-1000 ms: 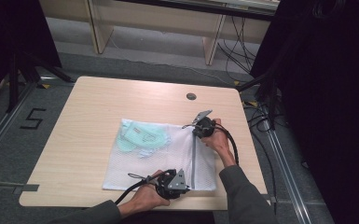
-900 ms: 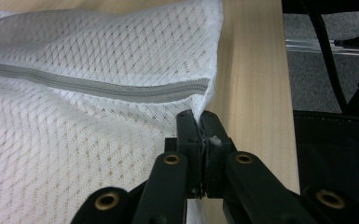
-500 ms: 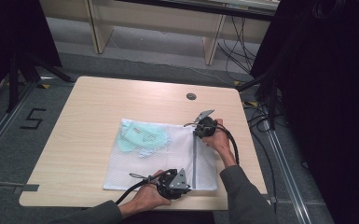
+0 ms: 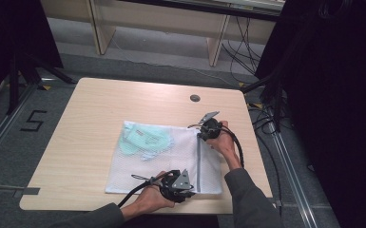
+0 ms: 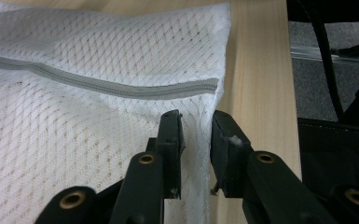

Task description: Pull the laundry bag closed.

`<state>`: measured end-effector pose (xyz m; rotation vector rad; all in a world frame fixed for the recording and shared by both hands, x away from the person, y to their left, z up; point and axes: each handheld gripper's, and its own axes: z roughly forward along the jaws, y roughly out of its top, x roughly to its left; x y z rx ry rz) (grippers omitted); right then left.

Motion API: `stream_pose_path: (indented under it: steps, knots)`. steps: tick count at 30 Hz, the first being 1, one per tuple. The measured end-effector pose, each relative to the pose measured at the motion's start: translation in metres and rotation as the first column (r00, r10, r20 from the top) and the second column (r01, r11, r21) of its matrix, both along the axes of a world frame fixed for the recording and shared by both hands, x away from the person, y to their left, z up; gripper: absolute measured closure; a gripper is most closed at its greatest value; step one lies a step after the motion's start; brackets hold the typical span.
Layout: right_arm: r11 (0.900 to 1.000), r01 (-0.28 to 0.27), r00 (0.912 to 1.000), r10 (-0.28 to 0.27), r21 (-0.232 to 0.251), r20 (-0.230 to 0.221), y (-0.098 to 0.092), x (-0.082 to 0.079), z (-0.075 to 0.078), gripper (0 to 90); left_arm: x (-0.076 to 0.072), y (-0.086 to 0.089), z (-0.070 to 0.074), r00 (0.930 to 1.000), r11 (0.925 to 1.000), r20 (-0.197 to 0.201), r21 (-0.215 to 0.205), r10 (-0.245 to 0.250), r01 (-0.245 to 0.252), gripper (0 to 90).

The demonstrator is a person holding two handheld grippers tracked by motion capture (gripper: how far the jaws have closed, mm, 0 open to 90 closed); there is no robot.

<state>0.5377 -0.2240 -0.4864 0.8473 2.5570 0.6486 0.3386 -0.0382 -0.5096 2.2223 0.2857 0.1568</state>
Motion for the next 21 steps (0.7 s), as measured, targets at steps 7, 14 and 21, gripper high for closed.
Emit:
stream_pose_path:
  steps: [7,14,21]
  knots:
    - [1.0,0.008,0.9998,-0.009,0.029,0.016,-0.002,0.0,0.003,68.8,0.001,0.003,0.006,0.9996,0.9995,-0.027,-0.03,0.01,-0.011,62.6]
    - [0.997,0.037,0.9991,-0.038,0.062,0.019,-0.004,-0.003,0.006,59.6,0.006,0.011,0.015,0.9969,0.9969,-0.052,-0.049,0.059,-0.061,52.1]
    - [0.99,0.064,0.9979,-0.064,0.125,-0.006,-0.004,-0.013,0.018,50.1,0.008,0.025,0.026,0.9953,0.9944,-0.045,-0.057,0.086,-0.089,40.6]
